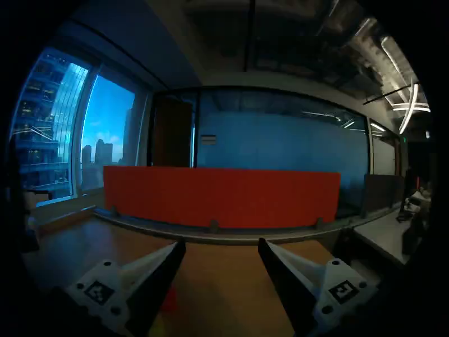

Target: Pour water

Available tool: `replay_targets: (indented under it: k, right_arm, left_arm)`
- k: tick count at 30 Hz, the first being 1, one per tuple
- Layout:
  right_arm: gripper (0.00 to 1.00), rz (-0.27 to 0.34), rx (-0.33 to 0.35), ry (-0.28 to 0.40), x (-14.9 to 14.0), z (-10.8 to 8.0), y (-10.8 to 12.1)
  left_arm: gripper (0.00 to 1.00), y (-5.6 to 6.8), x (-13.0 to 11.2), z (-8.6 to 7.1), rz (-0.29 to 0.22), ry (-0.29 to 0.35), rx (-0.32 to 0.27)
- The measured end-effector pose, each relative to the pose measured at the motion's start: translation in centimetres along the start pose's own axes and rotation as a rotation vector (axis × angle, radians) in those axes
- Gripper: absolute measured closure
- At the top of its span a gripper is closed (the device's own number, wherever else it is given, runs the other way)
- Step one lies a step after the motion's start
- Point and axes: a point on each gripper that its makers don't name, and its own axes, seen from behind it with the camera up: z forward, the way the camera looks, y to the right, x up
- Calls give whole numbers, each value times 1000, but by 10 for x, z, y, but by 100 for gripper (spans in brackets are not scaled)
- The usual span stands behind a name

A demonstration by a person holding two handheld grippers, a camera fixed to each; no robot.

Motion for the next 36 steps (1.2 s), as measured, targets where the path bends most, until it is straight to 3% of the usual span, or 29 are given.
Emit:
replay_targets:
  k: [9, 15, 21, 29, 36]
  right_arm:
    - [0, -1, 16, 21, 37, 1, -2]
    - [0, 18, 42, 16, 37, 2, -6]
    - [0, 23, 90, 15, 39, 2, -13]
    - [0, 33, 223, 19, 43, -4, -38]
    - [0, 25, 383, 30, 50, -20, -72]
  left_arm:
    - [1, 3, 31, 7, 34, -12, -41]
    - [1, 6, 37, 6, 38, -11, -65]
    - [1, 19, 42, 6, 30, -8, -139]
    - [1, 46, 52, 3, 31, 10, -275]
    - [0, 70, 52, -2, 23, -1, -392]
